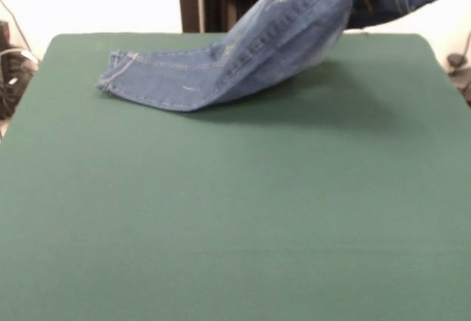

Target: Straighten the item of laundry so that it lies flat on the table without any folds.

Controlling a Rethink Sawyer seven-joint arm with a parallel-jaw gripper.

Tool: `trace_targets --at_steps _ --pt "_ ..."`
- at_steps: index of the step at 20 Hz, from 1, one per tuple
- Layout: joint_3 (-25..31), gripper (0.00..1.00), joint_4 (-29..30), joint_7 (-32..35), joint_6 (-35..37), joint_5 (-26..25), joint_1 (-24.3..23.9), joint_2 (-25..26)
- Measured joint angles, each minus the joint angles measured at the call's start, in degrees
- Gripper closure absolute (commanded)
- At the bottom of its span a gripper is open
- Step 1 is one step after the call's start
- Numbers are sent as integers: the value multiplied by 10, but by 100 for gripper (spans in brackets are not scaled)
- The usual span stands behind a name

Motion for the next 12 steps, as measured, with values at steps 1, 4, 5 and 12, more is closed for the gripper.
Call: trace_targets --at_steps 1,4,5,12 --pt "0 100 0 0 0 0 0 -1" --pt "0 100 -1 0 0 0 -3 -5" --pt "-1 100 -2 0 0 0 -4 -6" --pt "-16 0 -18 0 0 0 -7 -7"
